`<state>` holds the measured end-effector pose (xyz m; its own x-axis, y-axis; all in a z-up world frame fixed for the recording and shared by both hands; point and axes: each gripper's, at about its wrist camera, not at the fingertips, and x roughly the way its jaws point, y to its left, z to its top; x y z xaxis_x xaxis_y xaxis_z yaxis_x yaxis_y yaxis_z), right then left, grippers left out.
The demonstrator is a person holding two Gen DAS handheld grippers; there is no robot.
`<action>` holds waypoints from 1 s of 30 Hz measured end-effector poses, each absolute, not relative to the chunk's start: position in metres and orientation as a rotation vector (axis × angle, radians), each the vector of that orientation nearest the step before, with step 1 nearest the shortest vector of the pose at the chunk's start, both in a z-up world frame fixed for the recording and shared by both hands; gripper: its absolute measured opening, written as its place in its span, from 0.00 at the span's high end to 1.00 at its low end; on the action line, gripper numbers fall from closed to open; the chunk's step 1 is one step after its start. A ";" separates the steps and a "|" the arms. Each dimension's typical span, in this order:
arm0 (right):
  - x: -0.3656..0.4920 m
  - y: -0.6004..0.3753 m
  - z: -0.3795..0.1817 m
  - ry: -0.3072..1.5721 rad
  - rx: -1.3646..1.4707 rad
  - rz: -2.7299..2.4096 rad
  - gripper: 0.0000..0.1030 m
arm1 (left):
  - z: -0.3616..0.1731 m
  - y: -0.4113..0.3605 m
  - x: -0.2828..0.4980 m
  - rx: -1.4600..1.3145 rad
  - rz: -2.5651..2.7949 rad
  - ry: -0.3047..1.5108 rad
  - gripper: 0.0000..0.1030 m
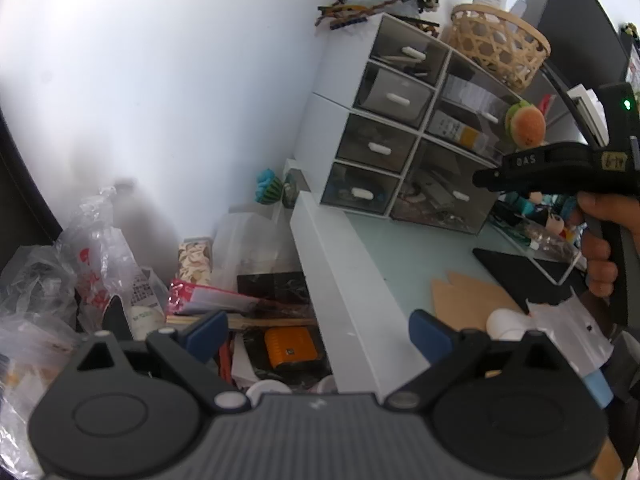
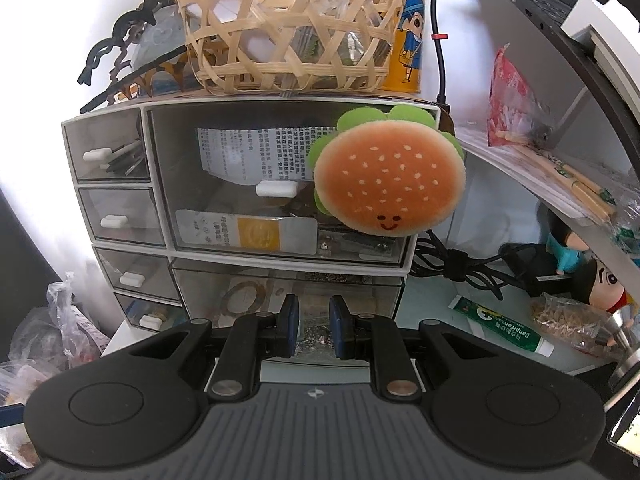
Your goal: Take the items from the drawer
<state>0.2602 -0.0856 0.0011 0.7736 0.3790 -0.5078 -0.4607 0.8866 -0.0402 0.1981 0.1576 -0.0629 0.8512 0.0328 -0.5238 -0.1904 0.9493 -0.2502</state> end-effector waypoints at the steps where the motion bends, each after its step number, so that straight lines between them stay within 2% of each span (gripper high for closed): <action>1: 0.261 -0.085 0.001 0.514 -0.168 0.456 0.82 | -0.063 0.158 0.198 -0.301 0.118 0.541 0.04; 30: 0.260 -0.074 0.001 0.548 -0.215 0.415 0.82 | -0.054 0.164 0.187 -0.330 0.084 0.505 0.04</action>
<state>0.2605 -0.0740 0.0012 0.7739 0.3238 -0.5442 -0.4366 0.8953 -0.0882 0.1867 0.1641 -0.0540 0.8730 -0.0021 -0.4878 -0.1595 0.9438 -0.2895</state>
